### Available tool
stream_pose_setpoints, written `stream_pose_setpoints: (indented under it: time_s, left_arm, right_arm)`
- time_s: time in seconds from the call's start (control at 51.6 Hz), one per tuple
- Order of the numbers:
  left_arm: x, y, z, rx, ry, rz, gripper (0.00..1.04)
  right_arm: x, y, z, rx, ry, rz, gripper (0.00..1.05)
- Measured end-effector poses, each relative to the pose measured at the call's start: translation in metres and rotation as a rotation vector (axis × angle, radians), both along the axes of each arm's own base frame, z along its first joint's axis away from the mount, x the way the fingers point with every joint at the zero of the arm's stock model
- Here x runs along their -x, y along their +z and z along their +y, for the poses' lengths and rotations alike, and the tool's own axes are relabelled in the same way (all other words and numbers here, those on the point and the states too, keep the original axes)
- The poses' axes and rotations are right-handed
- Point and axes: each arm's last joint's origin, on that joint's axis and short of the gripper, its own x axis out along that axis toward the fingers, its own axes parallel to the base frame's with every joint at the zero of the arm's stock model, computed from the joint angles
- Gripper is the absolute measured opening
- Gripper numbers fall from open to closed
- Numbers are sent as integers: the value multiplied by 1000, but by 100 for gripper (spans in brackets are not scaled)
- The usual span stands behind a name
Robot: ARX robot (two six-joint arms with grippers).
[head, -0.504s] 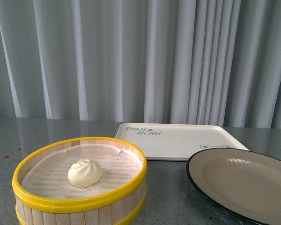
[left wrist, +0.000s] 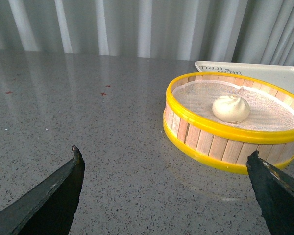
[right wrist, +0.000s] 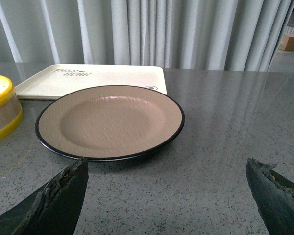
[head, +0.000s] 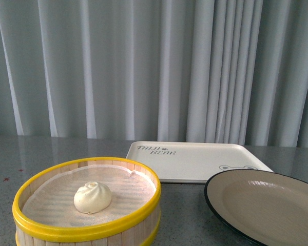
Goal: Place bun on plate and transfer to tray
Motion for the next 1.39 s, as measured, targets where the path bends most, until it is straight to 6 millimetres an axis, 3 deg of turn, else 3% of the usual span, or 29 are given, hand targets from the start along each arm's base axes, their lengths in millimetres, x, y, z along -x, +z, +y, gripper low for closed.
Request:
stream_pose_setpoints:
  time_s: [0.445, 0.542, 0.678, 0.755, 0.775, 0.833, 0.891, 1.007, 1.123, 1.259, 1.394]
  left_arm:
    - [0, 0, 0, 4, 8, 6, 98]
    - [-3, -4, -1, 128, 143, 170, 98]
    - [-17, 14, -8, 251, 159, 135, 98]
    - [-31, 42, -15, 276, 114, 48, 98]
    - [-43, 60, -21, 280, 70, 2, 98]
    - [-70, 89, -34, 263, 0, -16, 98]
    - [-100, 105, -49, 179, -49, 63, 98]
    - [-154, 110, -82, 0, -100, 293, 98]
    - [-190, 116, -108, -102, -110, 402, 98]
    - [-206, 117, -123, -151, -98, 458, 98]
    - [-220, 104, -134, -199, -75, 553, 98]
  right_arm:
    - [0, 0, 0, 0, 0, 0, 96]
    - [0, 0, 0, 0, 0, 0, 96]
    - [0, 0, 0, 0, 0, 0, 96]
    - [0, 0, 0, 0, 0, -1, 96]
    - [0, 0, 0, 0, 0, 0, 96]
    - [0, 0, 0, 0, 0, 0, 96]
    - [0, 0, 0, 0, 0, 0, 96]
    - [0, 0, 0, 0, 0, 0, 96]
    - [0, 0, 0, 0, 0, 0, 96]
    - [0, 0, 0, 0, 0, 0, 96]
    - [0, 0, 0, 0, 0, 0, 96]
